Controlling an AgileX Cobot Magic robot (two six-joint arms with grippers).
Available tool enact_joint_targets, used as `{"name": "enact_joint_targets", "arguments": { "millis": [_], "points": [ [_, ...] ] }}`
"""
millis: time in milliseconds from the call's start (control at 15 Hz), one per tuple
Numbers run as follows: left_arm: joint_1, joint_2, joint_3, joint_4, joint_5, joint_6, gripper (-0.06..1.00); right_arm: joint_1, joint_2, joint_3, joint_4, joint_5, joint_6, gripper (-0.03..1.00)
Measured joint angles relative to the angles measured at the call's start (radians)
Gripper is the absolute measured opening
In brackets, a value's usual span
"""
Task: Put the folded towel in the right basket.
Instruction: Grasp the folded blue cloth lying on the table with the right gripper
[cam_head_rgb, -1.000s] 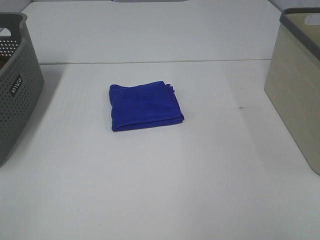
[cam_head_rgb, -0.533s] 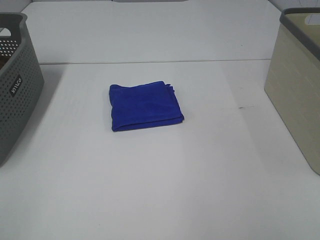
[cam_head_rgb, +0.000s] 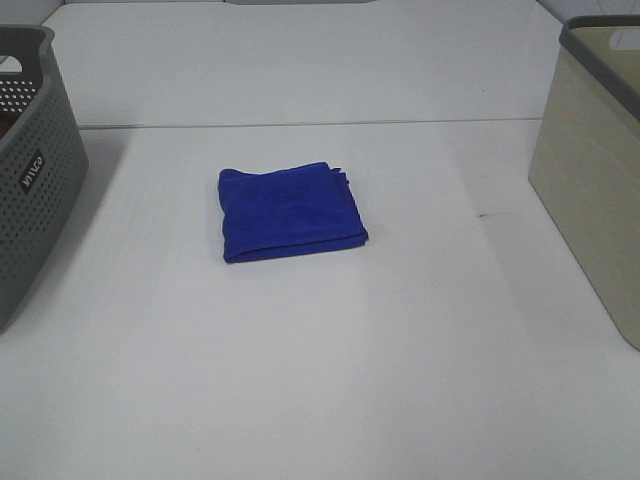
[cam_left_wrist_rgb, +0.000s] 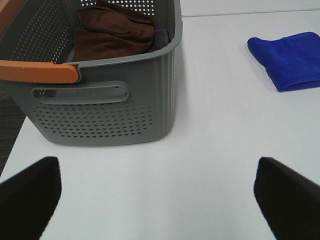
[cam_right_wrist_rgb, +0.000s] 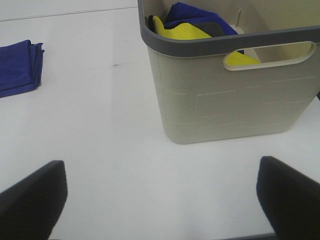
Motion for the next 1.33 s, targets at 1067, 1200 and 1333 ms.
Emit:
{"name": "enact_joint_targets", "arguments": {
  "millis": [1067, 1200, 1333],
  "points": [
    [0.000, 0.000, 0.000, 0.017, 0.000, 0.004, 0.97, 0.000, 0.000, 0.000, 0.000, 0.000, -0.008, 0.98],
    [0.000, 0.000, 0.000, 0.020, 0.000, 0.004, 0.97, 0.000, 0.161, -0.086, 0.018, 0.012, -0.023, 0.98],
    [0.000, 0.000, 0.000, 0.020, 0.000, 0.004, 0.97, 0.000, 0.468, -0.274, 0.080, 0.074, -0.024, 0.98]
  ]
}}
